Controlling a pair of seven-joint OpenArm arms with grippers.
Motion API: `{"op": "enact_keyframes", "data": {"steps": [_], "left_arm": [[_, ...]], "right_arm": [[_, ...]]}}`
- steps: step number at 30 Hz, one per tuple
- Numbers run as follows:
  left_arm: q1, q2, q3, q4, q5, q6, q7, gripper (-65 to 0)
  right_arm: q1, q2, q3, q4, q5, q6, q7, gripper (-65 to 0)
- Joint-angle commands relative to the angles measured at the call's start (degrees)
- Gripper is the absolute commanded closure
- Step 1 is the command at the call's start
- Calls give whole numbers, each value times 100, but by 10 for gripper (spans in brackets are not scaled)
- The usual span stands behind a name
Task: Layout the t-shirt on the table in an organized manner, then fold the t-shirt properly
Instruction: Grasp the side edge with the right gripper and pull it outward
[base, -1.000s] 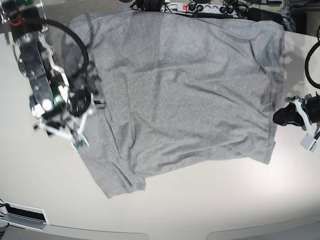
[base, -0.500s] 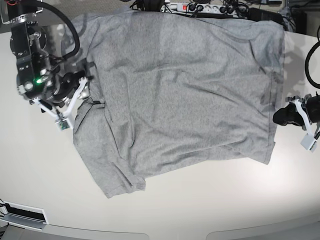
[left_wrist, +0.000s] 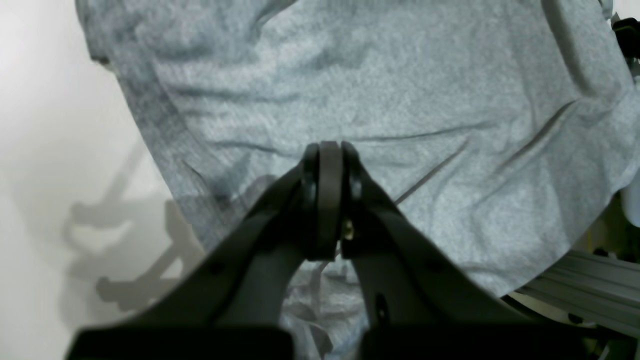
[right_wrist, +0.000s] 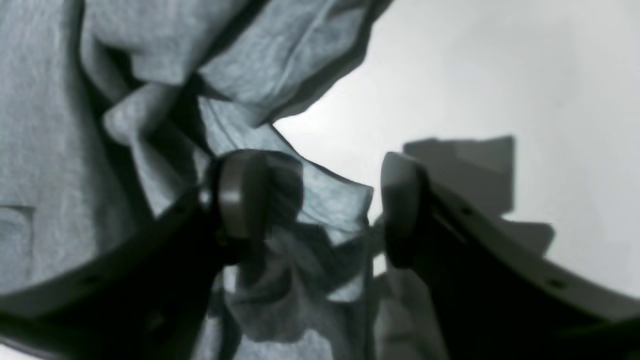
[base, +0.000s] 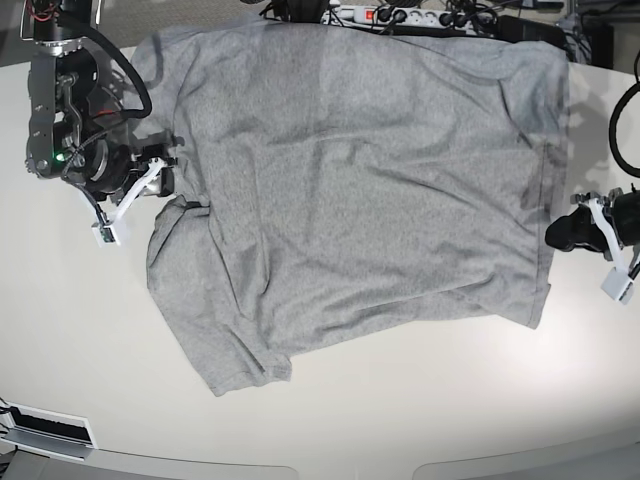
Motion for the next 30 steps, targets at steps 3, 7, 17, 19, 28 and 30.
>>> {"op": "enact_keyframes", "data": {"steps": [3,7,17,19,28,30], "left_arm": [[-96,-142,-76,72,-118,-15,-81,0],[-96,-142,-76,72,-116,-17,-83,0],[-94,-144,-76,72,-118,-15,-81,0],[-96,-144,-76,72,-116,-15,-81,0],[-94,-142,-76,72,-116,-15,-81,0],[-96,-142,-76,72,-138,-15,-85,0]], "right_arm": [[48,61,15,61,52,389,-107,-95],[111,66,15,63,66,938,-455,0],[490,546,26,68,-428,-374,-750,0],[487,557,33,68,-667,-636,-874,0],[490,522,42,68,-1888,-2350,-1115,0],[490,483,96,68,-2271,-2702,-1268,0]]}}
